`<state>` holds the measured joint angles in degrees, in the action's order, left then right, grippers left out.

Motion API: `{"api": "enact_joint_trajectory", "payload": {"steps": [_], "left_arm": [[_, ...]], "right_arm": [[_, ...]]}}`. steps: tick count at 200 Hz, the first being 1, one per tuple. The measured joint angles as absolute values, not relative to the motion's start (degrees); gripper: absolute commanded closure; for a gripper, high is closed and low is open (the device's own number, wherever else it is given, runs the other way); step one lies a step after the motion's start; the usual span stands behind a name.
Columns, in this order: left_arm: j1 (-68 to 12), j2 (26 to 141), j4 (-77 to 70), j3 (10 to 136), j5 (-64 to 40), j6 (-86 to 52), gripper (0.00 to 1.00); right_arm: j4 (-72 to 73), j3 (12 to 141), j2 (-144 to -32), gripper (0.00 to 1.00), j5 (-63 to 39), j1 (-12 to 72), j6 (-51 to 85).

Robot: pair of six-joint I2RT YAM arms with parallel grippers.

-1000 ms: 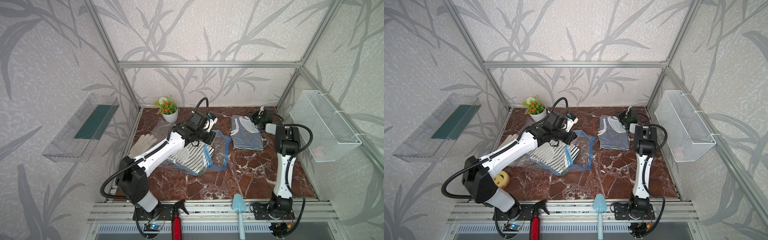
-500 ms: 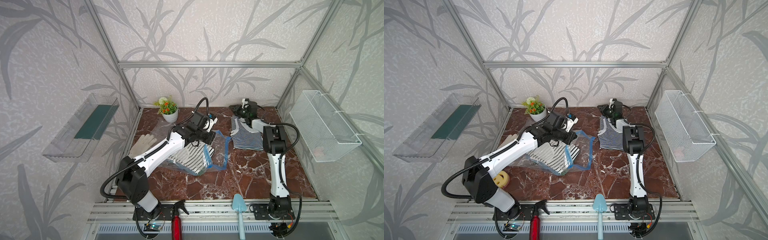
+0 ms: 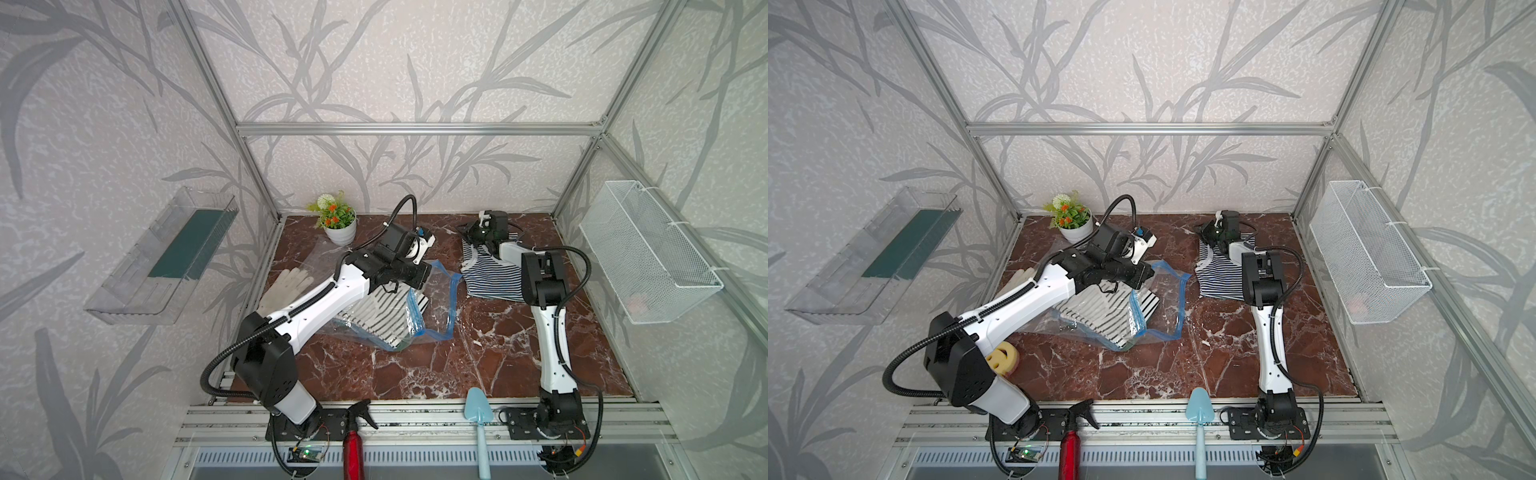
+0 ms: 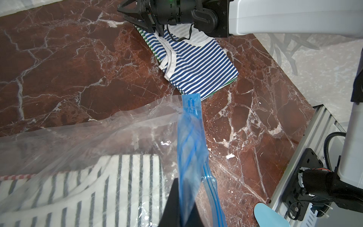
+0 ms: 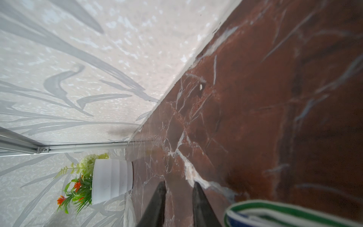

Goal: Take the tank top out of the vacuum bag
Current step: Adjust the tank top, then take out the tank top from the vacuum bag.

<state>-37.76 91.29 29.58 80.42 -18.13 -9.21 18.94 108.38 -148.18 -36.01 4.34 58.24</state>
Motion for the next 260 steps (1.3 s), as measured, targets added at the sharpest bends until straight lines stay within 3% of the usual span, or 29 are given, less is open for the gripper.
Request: {"api": "enact_joint_trajectory", "payload": {"steps": [41,111,159,227,260], "left_arm": [[-37.8,91.2,29.6,80.4,-18.1,-9.2,1.0],[-37.8,88.3,29.6,80.4,-16.8,-8.8,1.0],[-37.8,87.2,29.6,80.4,-16.3,-8.1,1.0],[-37.8,86.9,30.0,80.4,-16.1,-6.0,1.0],[-37.8,86.8,30.0,80.4,-16.1,-6.0,1.0]], "right_arm": [[19.9,105.4,-145.0,0.74,-38.1,4.4,58.2],[25.9,70.6,-112.5,0.74,-40.0,4.4,57.8],[21.0,53.0,-98.7,0.73,-39.1,6.1,53.5],[6.2,42.5,-73.5,0.43,-31.7,9.4,43.2],[-0.2,40.7,-67.2,0.39,-28.1,15.6,40.3]]}}
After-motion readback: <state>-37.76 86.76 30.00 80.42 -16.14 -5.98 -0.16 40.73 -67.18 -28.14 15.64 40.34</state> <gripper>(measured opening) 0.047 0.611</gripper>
